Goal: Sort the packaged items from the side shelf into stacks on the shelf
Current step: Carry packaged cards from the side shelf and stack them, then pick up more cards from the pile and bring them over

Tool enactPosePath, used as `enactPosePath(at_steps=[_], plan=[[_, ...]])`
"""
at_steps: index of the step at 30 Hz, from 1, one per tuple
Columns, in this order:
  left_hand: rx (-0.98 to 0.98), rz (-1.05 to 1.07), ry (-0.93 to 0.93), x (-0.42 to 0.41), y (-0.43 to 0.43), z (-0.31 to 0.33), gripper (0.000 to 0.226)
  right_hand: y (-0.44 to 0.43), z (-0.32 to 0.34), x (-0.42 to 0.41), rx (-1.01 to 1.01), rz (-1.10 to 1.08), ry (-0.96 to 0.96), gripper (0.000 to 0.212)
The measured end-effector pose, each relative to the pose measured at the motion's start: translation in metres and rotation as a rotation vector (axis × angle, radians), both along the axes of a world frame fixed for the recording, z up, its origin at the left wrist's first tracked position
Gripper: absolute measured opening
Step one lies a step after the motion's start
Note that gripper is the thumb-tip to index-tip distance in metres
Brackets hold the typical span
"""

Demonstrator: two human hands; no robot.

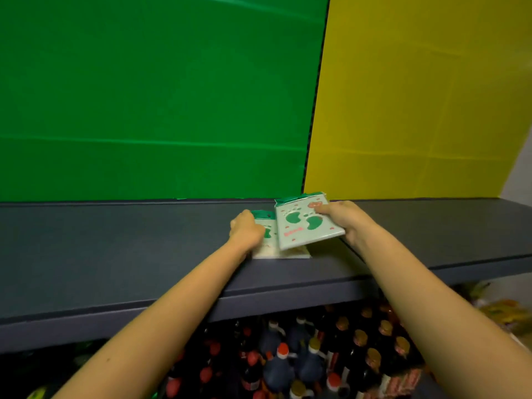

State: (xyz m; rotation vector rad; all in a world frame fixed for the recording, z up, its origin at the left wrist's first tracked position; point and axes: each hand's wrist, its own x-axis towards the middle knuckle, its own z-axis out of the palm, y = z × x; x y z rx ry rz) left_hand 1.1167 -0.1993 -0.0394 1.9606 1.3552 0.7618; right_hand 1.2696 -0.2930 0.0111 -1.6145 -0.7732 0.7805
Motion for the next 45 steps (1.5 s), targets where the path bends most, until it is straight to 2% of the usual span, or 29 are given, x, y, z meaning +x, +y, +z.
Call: enactPosePath(at_steps=[3, 6, 9, 12, 15, 20, 25, 31, 38, 45], plan=[[0.189, 0.026, 0.059, -0.02, -0.002, -0.002, 0.046, 0.011, -0.011, -0.002, -0.009, 0.092, 0.026, 0.03], [0.358, 0.1, 0.219, -0.047, -0.007, -0.004, 0.043, 0.02, -0.022, -0.011, -0.057, 0.151, 0.003, 0.035], [0.428, 0.157, 0.342, -0.069, -0.012, -0.003, 0.042, 0.03, -0.026, -0.017, -0.095, 0.172, -0.099, 0.053], [0.439, 0.216, 0.378, -0.088, -0.015, -0.001, 0.041, 0.035, -0.02, -0.018, -0.206, 0.188, -0.457, 0.065], [0.431, 0.253, 0.407, -0.105, -0.016, 0.002, 0.042, 0.039, -0.011, -0.023, -0.298, 0.259, -0.814, 0.051], [0.414, 0.353, 0.42, -0.143, -0.023, -0.001, 0.042, 0.054, -0.002, -0.074, -0.143, 0.459, -1.093, 0.051], [0.426, 0.547, 0.562, -0.22, -0.049, -0.003, 0.043, 0.083, -0.007, -0.172, 0.048, 0.762, -1.166, 0.056], [0.352, 0.799, 0.64, -0.338, -0.092, -0.001, 0.046, 0.089, -0.015, -0.3, 0.305, 1.014, -1.212, 0.049], [0.293, 0.939, 0.719, -0.463, -0.133, -0.001, 0.048, 0.083, -0.016, -0.436, 0.395, 1.164, -1.234, 0.049], [0.268, 0.944, 0.771, -0.594, -0.145, 0.001, 0.042, 0.093, -0.017, -0.569, 0.371, 1.185, -1.184, 0.047]])
